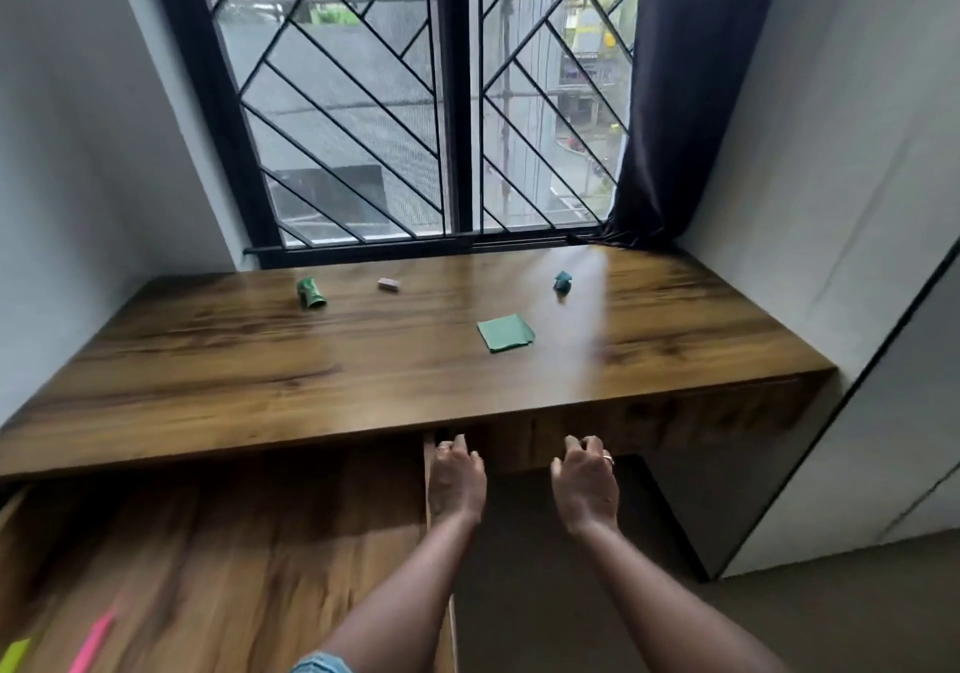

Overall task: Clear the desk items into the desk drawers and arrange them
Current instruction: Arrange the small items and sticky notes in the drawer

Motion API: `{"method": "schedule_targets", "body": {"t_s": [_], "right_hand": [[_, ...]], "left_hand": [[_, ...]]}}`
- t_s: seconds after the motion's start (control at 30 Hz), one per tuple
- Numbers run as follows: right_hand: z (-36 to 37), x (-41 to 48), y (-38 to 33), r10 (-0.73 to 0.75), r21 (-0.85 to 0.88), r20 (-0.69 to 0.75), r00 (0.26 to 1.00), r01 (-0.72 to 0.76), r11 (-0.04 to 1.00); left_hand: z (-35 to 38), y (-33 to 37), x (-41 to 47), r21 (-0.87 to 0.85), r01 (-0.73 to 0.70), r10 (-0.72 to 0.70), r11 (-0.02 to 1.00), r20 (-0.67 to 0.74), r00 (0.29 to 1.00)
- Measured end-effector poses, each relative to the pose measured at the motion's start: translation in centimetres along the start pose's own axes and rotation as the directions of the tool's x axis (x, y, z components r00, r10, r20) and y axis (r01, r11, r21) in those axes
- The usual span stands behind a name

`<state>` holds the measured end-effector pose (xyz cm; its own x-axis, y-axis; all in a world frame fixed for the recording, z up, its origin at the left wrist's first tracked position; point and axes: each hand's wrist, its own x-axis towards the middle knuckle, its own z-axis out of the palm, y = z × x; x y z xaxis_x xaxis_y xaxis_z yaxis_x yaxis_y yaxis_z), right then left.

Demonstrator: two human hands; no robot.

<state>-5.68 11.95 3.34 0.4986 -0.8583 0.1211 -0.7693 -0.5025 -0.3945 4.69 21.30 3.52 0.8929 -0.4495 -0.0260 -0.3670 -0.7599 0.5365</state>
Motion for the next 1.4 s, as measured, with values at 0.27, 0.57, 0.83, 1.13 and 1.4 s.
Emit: {"method": "schedule_targets", "body": {"t_s": [0.27,0.57,0.83,1.13,1.4], "right_hand": [[0.8,8.1,-0.2,-0.082,0.049,0.112,0.99,0.077,0.996],[3.5,19.5,-3.8,-0.107,0.088,0.25,0.962,0.087,0.992],[6.5,26.1,-7.9,0.023,0.119,0.344,0.939,-0.068,0.991],[8.7,32.9,-12.0,0.164,0.073,0.45,0.878,-0.219,0.973],[8.7,39.9,-12.4,0.018,0.359,0.409,0.913,-0.178,0.916]], "left_hand": [[1.8,5.4,7.2,-0.158,0.118,-0.123,0.98,-0.019,0.992],[3.5,6.6,16.2,-0.273,0.224,-0.241,0.936,-0.029,0.97],[1.8,3.9,20.8,-0.249,0.346,-0.386,0.905,-0.133,0.913],[-0.2,4.7,28.0,-0.196,0.477,-0.51,0.857,-0.185,0.84],[-1.4,6.4,35.3,-0.178,0.531,-0.558,0.828,-0.169,0.813]]}}
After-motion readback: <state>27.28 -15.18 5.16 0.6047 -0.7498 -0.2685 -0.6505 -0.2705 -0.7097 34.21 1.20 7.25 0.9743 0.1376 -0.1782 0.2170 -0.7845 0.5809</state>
